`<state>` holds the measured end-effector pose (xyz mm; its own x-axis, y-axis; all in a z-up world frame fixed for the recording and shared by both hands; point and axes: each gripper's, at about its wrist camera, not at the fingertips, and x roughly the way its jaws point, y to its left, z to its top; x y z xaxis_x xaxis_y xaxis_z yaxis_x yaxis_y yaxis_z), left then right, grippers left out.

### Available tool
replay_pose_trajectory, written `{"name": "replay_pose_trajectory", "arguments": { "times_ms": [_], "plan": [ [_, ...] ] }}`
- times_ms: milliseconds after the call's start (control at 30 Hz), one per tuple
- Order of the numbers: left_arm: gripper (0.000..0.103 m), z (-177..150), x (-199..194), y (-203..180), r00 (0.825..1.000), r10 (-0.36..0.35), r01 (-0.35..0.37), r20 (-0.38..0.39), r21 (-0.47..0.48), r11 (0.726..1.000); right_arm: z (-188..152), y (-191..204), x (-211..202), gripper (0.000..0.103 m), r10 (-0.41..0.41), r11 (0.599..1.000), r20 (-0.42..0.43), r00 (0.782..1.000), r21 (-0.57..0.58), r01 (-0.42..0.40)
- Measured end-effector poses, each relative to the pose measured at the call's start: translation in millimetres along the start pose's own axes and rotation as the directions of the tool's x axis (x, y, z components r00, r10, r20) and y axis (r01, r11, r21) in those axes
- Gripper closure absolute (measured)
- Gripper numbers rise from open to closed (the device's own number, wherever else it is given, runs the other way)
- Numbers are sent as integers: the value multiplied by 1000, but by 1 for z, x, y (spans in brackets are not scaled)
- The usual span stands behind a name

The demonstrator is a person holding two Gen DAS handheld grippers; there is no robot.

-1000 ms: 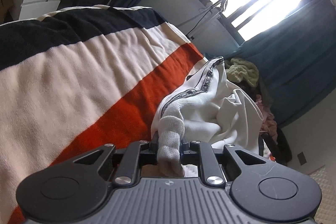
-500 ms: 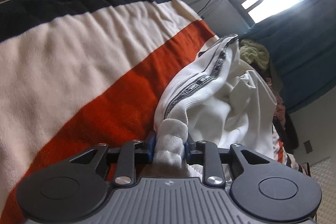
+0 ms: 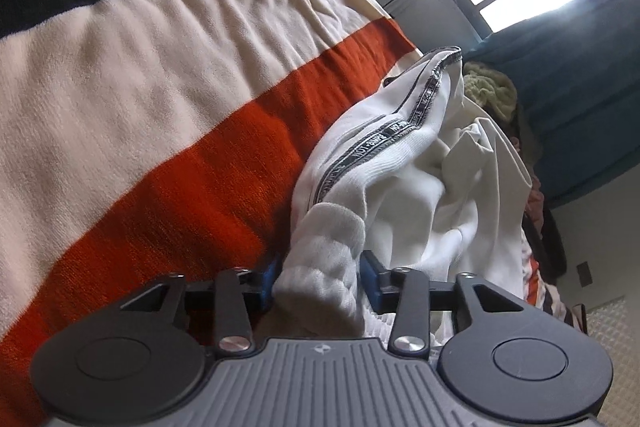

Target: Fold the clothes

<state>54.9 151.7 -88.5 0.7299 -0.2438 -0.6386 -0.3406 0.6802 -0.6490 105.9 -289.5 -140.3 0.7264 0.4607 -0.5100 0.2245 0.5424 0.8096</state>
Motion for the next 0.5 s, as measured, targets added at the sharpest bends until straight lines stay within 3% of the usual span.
{"name": "replay_pose_trajectory", "arguments": {
  "times_ms": [133, 200, 300, 400, 500],
  "plan": [
    [76, 4, 1, -1, 1000, -3, 3, -2, 4, 1000, -5, 6, -3, 73, -25, 999, -2, 1000, -37, 25],
    [85, 8, -1, -2, 1000, -2, 2, 8, 9, 1000, -9, 10, -10, 79, 10, 1000, 6, 1000, -10, -10],
    [88, 21, -10, -6, 999, 9, -10, 50, 19, 1000, -26, 18, -16, 84, 60, 998, 28, 998, 33, -61],
    [89, 49, -23, -9, 995, 26, -26, 101, 0, 1000, -57, 41, -17, 85, 59, 998, 25, 998, -12, -58],
    [90, 93, -37, -13, 986, 40, -42, 159, 8, 999, -85, 60, -12, 85, 137, 990, 19, 990, 22, -137]
  ]
}}
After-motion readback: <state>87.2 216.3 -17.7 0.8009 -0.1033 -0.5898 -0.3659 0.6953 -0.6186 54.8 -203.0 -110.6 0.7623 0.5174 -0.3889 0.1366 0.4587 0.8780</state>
